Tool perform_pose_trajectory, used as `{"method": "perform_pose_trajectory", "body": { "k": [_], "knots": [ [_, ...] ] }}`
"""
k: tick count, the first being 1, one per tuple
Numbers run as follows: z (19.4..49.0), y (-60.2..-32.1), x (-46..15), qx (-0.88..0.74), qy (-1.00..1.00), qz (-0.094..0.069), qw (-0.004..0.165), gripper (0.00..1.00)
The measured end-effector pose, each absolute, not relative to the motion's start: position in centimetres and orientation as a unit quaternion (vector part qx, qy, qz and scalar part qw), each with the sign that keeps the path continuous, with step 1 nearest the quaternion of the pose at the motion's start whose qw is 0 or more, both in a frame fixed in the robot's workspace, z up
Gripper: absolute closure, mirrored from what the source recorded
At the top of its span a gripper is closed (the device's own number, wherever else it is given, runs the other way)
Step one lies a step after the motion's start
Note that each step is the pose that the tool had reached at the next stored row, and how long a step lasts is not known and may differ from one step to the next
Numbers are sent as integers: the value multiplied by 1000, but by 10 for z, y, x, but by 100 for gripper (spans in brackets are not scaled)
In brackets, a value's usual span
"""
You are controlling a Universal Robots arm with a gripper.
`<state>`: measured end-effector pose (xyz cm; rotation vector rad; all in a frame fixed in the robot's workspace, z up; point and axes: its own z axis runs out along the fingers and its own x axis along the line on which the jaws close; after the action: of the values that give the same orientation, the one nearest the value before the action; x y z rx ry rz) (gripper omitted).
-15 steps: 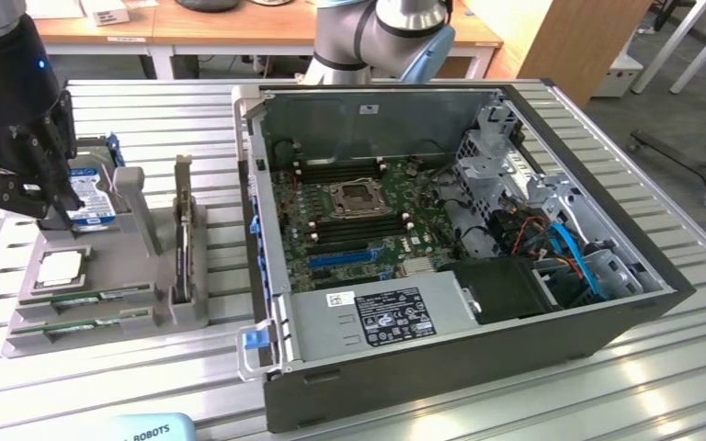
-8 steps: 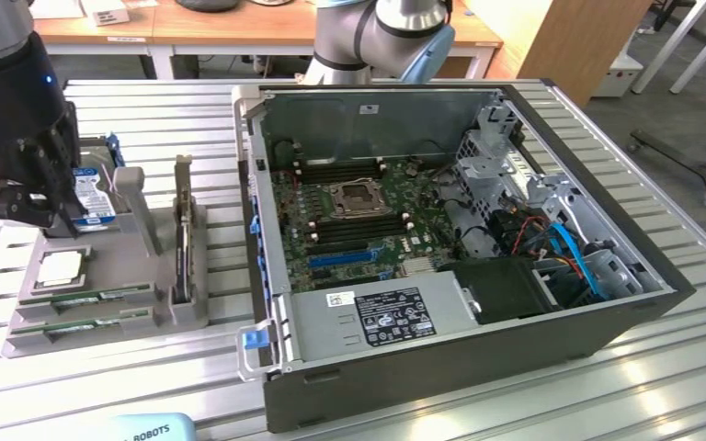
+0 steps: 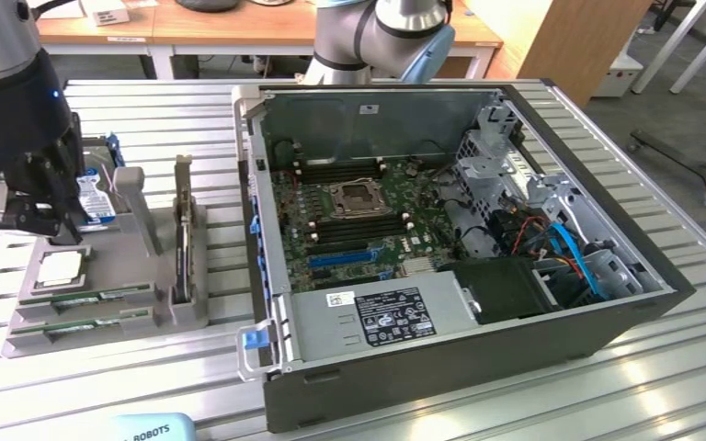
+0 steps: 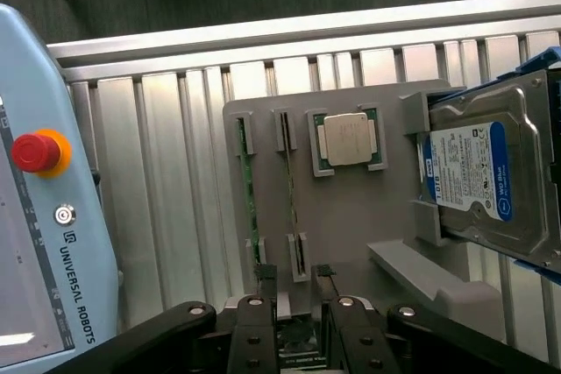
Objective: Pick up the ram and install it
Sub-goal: 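Pick up the ram and move it above insertion slot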
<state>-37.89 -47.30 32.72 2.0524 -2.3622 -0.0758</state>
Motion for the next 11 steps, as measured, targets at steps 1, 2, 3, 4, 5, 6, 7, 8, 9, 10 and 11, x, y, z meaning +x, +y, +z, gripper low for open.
{"method": "perform_pose_trajectory", "body": {
  "k": [1,2,3,4,5,6,7,8,9,10,11],
  "knots": [
    [326,-473,-379,656,-754,-24,6,71],
    [325,-473,-379,656,-754,-24,6,71],
    [323,-473,-379,657,-754,-24,6,71],
    [322,-473,-379,657,-754,-24,6,71],
    [320,-473,-379,657,-753,-24,6,71],
    [319,-473,-379,657,-753,-24,6,71],
    [318,-473,-379,658,-753,-24,6,71],
    [316,-473,-379,658,-753,-24,6,71],
    [315,-473,-379,658,-752,-24,6,71],
    [313,-473,-379,659,-752,-24,6,71],
    [312,-473,-379,659,-752,-24,6,71]
  ]
}}
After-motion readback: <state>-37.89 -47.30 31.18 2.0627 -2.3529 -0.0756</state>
